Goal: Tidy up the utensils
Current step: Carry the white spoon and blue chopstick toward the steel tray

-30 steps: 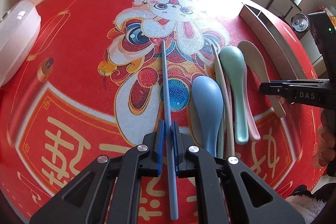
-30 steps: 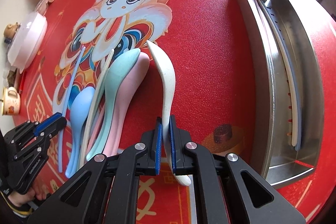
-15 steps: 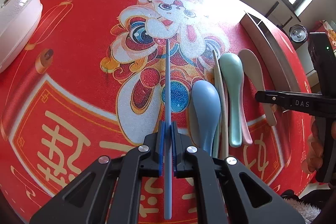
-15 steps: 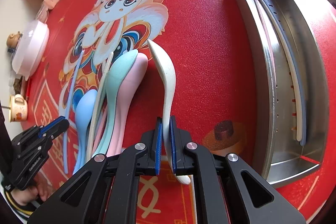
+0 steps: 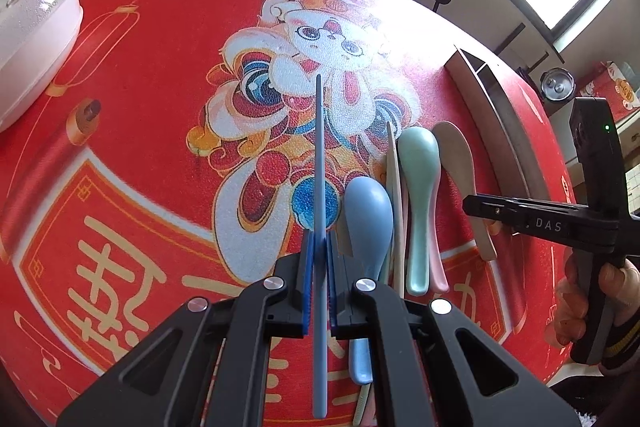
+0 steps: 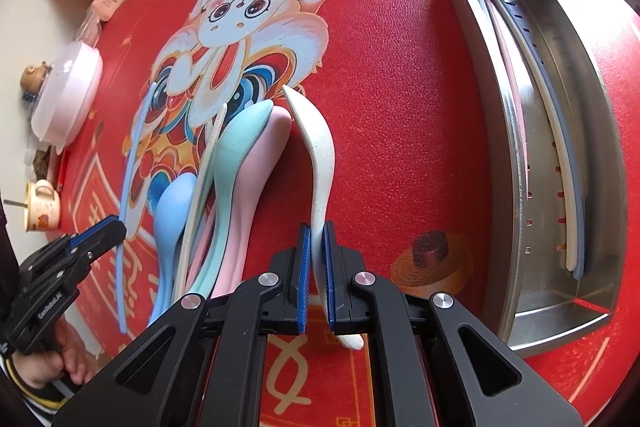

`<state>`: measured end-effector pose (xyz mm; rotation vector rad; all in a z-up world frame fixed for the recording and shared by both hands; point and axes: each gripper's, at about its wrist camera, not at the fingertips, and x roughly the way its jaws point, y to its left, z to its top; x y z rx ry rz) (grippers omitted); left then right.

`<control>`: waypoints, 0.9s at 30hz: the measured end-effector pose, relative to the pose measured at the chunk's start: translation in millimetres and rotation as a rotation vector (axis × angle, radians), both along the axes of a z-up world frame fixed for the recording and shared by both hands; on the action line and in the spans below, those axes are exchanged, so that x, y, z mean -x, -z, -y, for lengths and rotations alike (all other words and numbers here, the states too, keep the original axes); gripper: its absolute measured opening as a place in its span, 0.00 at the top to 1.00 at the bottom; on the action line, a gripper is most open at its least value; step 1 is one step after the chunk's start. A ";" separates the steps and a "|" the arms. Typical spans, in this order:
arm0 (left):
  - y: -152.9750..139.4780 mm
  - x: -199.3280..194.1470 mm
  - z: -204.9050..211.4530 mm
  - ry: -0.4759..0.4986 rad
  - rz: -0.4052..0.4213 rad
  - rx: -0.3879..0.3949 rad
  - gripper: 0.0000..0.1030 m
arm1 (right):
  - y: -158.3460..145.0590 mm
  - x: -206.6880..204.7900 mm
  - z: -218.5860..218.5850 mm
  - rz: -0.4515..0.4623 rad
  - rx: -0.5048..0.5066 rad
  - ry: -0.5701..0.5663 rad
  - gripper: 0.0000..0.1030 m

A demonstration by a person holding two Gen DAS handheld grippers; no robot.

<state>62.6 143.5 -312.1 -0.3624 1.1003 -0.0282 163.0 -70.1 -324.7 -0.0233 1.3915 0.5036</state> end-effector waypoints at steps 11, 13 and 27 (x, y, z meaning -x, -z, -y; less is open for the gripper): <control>-0.2 -3.2 -0.3 -0.011 0.001 0.008 0.94 | -4.9 4.6 -6.2 0.023 0.002 -0.017 0.94; -2.2 -4.8 -0.5 -0.011 0.005 0.007 0.94 | -9.1 3.4 -5.0 0.027 -0.018 -0.011 0.94; -37.4 -57.7 49.1 0.063 0.059 0.079 0.94 | -53.1 -23.2 75.3 0.086 -0.119 0.187 0.94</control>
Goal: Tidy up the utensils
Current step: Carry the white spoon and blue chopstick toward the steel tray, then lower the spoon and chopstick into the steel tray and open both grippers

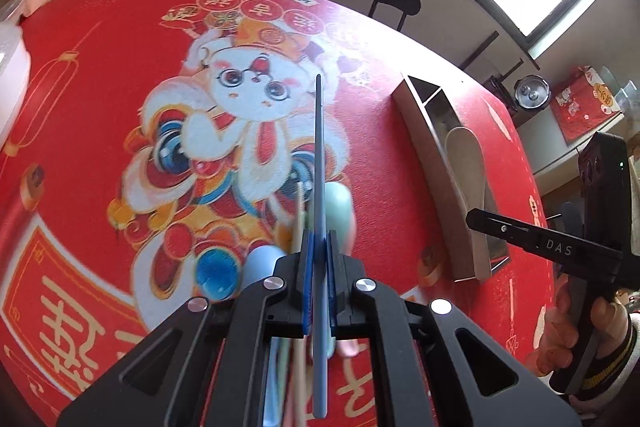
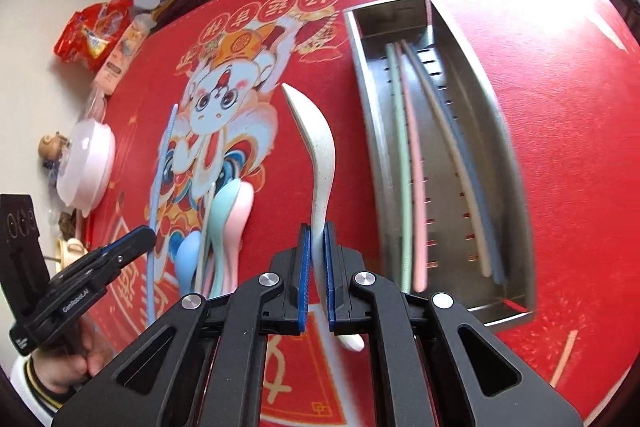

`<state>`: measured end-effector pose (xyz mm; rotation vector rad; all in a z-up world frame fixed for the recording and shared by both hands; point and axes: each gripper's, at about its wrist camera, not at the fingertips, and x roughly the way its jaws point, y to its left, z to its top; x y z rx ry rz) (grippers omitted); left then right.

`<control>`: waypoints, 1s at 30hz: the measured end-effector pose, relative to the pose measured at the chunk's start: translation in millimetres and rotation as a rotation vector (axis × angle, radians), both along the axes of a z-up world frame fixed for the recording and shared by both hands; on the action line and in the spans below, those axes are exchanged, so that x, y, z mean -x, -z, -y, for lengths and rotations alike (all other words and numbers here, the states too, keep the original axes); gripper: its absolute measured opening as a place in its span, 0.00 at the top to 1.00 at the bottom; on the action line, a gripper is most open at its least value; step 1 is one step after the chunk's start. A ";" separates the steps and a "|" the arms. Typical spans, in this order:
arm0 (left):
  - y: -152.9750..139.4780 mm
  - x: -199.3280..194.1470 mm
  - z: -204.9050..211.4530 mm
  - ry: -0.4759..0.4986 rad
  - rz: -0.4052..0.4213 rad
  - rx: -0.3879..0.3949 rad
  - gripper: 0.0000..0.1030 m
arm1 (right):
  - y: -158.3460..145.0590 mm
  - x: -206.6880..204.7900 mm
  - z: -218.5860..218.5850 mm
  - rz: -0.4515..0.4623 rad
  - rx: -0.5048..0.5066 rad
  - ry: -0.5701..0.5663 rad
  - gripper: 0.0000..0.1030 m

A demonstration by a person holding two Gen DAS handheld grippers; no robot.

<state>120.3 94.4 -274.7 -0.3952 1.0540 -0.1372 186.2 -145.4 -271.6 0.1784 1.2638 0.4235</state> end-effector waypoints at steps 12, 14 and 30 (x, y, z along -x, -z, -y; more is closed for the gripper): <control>-7.7 -93.9 109.6 0.077 0.016 0.150 0.94 | 1.6 -40.1 67.6 -0.011 0.067 0.076 0.94; -1.3 -105.7 121.1 0.064 -0.005 0.174 0.94 | 6.0 -42.6 69.6 -0.025 0.075 0.068 0.94; 42.0 -132.6 142.7 -0.022 -0.131 0.196 0.94 | 30.0 -48.3 71.4 -0.084 0.073 0.070 0.94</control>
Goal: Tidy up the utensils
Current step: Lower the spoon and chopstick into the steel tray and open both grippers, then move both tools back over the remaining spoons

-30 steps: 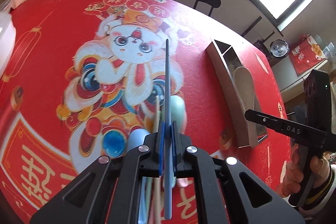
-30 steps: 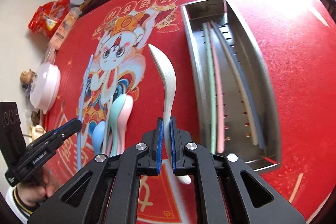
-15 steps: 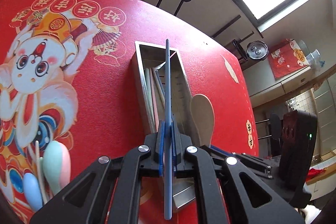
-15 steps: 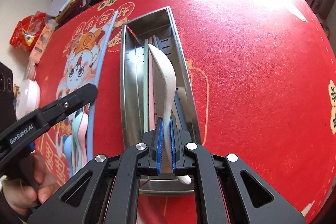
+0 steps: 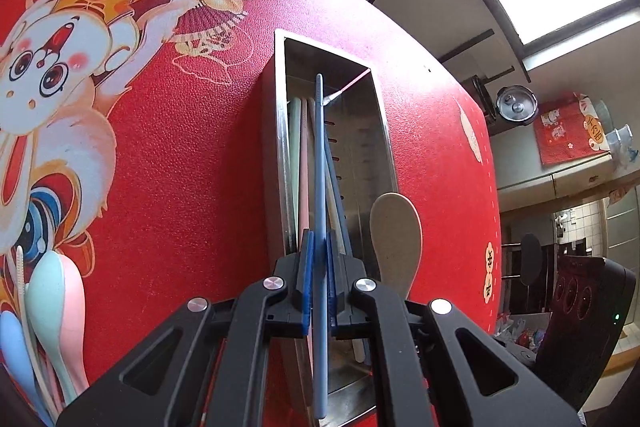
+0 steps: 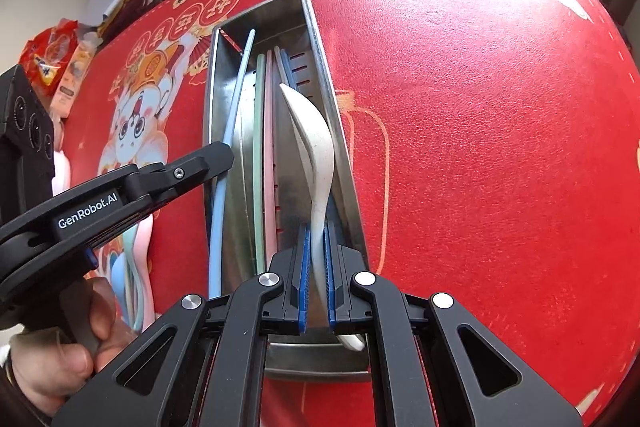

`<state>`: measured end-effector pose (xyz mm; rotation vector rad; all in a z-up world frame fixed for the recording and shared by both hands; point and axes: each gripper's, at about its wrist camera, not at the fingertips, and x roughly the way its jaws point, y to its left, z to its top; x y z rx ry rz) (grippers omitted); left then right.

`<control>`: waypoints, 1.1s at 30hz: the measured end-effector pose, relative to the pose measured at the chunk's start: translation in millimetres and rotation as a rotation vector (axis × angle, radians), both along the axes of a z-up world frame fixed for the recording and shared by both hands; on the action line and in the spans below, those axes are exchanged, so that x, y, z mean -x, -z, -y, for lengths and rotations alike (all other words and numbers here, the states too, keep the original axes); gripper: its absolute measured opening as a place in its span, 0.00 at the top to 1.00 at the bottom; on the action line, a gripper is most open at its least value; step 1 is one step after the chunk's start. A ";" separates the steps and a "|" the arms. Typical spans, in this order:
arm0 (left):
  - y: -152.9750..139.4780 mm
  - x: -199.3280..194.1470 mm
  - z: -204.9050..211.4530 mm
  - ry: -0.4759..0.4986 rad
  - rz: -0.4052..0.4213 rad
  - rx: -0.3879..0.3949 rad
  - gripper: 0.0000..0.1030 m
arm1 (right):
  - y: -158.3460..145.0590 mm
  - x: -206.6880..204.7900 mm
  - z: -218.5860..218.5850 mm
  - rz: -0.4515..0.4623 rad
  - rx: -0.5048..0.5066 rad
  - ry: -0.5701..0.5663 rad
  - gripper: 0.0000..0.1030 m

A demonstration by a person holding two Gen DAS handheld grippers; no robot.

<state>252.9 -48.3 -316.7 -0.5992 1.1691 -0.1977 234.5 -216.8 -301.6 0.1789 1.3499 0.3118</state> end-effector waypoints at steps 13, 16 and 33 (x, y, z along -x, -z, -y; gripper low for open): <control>-43.0 11.2 -24.8 0.026 0.122 -0.096 0.54 | -25.3 9.0 5.1 0.049 -0.038 0.048 0.92; -58.4 24.1 -42.3 0.035 0.166 -0.142 0.30 | -35.7 18.2 5.4 0.070 -0.037 0.053 0.88; -53.1 134.9 -149.5 0.102 0.140 -0.366 0.06 | -44.4 84.0 -71.4 0.096 -0.028 -0.166 0.27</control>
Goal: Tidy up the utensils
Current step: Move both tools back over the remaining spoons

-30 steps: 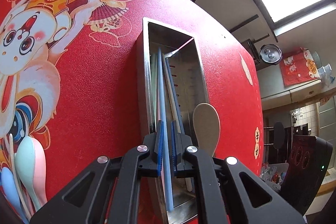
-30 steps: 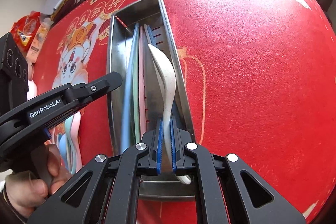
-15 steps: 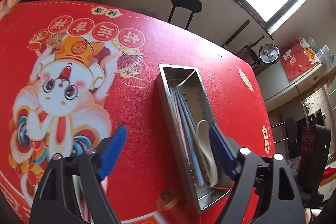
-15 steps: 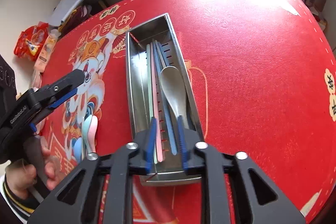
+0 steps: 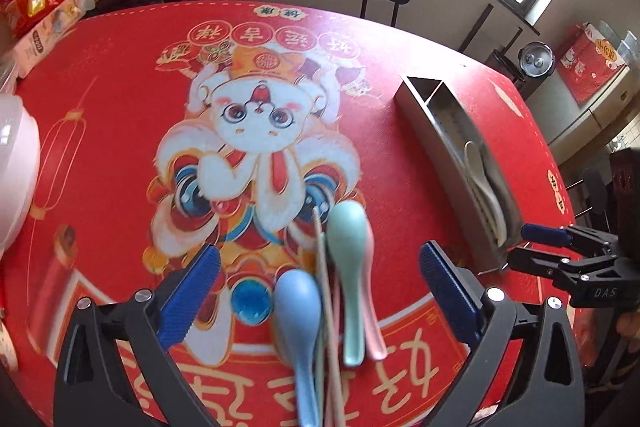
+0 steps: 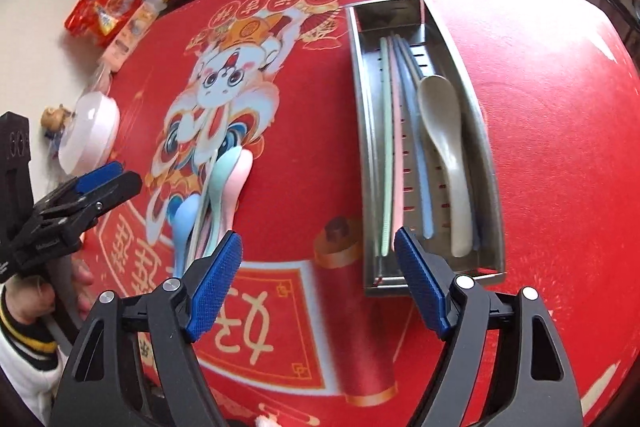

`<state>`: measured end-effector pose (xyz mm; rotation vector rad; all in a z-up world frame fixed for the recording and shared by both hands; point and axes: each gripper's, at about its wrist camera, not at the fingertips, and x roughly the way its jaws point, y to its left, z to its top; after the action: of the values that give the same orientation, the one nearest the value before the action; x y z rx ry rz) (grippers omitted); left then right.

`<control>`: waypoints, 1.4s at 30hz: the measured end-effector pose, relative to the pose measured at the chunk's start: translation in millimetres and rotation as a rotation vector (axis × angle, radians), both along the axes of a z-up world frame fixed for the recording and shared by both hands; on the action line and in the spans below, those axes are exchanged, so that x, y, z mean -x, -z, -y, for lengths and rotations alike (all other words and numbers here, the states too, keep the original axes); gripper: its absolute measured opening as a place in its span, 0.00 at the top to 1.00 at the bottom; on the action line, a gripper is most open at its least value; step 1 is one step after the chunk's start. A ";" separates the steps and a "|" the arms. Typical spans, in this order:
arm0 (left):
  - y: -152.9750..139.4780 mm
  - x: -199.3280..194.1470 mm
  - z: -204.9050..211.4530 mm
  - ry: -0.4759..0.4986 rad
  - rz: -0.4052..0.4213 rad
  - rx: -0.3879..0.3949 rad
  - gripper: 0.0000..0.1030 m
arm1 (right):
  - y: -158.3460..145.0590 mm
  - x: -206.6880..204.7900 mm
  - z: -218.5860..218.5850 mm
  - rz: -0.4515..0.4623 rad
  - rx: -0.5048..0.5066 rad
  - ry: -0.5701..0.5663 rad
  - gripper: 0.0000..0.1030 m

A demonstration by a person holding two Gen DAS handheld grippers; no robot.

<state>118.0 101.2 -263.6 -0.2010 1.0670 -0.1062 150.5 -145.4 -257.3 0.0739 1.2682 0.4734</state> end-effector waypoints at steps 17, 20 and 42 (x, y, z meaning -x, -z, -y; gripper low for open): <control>68.5 61.5 -24.7 -0.050 -0.139 -0.097 0.06 | 25.4 20.7 -78.7 -0.022 0.072 -0.119 0.16; 71.8 62.1 -19.8 -0.034 -0.133 -0.103 0.06 | 32.1 21.6 -82.2 -0.043 0.074 -0.116 0.16; 77.0 44.6 -16.7 0.000 -0.146 -0.142 0.06 | 57.1 11.0 -101.9 -0.062 0.099 -0.139 0.58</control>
<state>73.4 117.9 -340.7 -0.0808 1.2155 -0.0154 139.5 -43.5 -314.3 -0.0838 1.3611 0.5307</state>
